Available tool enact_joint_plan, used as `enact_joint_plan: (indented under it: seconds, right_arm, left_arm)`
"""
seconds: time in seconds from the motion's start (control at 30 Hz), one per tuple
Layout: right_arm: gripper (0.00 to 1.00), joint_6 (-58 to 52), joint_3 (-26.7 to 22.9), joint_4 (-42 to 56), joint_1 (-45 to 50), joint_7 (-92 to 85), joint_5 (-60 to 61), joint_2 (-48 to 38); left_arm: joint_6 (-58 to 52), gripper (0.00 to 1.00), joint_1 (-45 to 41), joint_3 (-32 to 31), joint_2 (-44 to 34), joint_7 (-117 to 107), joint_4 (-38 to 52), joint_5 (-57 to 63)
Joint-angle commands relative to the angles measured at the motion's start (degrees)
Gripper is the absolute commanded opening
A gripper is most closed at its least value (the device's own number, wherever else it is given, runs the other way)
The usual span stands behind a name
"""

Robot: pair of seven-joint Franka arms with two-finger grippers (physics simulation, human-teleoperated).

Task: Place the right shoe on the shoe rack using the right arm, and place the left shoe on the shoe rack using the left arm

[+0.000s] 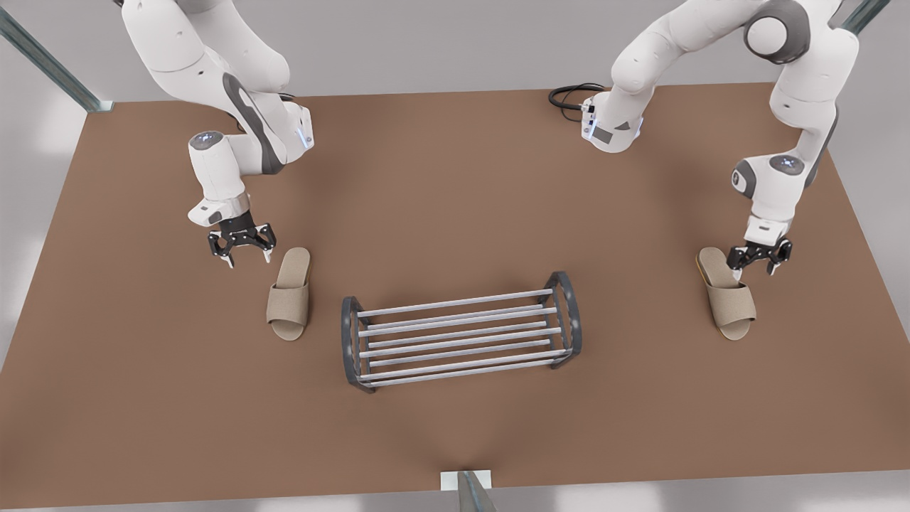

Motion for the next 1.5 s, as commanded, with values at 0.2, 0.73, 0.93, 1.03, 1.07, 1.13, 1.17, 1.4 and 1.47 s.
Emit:
enact_joint_plan:
  seconds: [0.2, 0.73, 0.93, 1.03, 1.07, 1.13, 1.17, 1.4, 1.47]
  right_arm:
    - [1.0, 0.2, -0.3, 4.3, 1.1, -1.2, -0.1, 5.7]
    - [1.0, 0.3, -0.6, 9.0, 0.9, -1.2, 0.6, 13.3]
    - [1.0, 0.3, -0.8, 10.6, 0.7, -1.2, 0.7, 15.3]
    - [1.0, 0.3, -0.8, 10.9, -1.6, -1.2, -0.4, 16.7]
    - [1.0, 0.3, -0.7, 10.9, -3.9, -1.2, -3.5, 17.3]
    - [1.0, 0.3, -0.5, 10.9, -6.0, -1.2, -5.5, 17.6]
    - [1.0, 0.3, -0.5, 10.9, -5.8, -1.2, -5.1, 17.6]
    - [1.0, 0.3, 1.0, 10.9, -3.3, -1.1, -1.1, 17.8]
    - [1.0, 0.3, 1.0, 10.9, 0.2, -1.1, 3.0, 17.6]
  left_arm:
    - [1.8, 1.0, -0.6, 0.2, 4.6, 0.4, 5.6, 1.4]
    - [1.9, 1.0, -3.3, 0.0, 5.9, 0.3, 5.6, 1.2]
    - [1.9, 0.99, -3.5, -0.1, 5.9, 0.3, 5.4, 1.3]
    - [2.0, 0.98, -3.3, -0.1, 5.4, 0.3, 4.5, 1.4]
    - [2.0, 0.98, -3.3, -0.1, 5.4, 0.3, 4.5, 1.4]
    - [2.0, 0.85, -3.3, -0.1, 5.2, 0.4, 4.5, 1.4]
    - [1.9, 0.84, -3.4, -0.1, 5.1, 0.4, 4.5, 1.4]
    - [1.9, 0.46, -3.4, 0.0, 4.7, 0.4, 4.5, 1.4]
    - [1.9, 0.41, -3.4, 0.0, 4.7, 0.4, 4.5, 1.4]
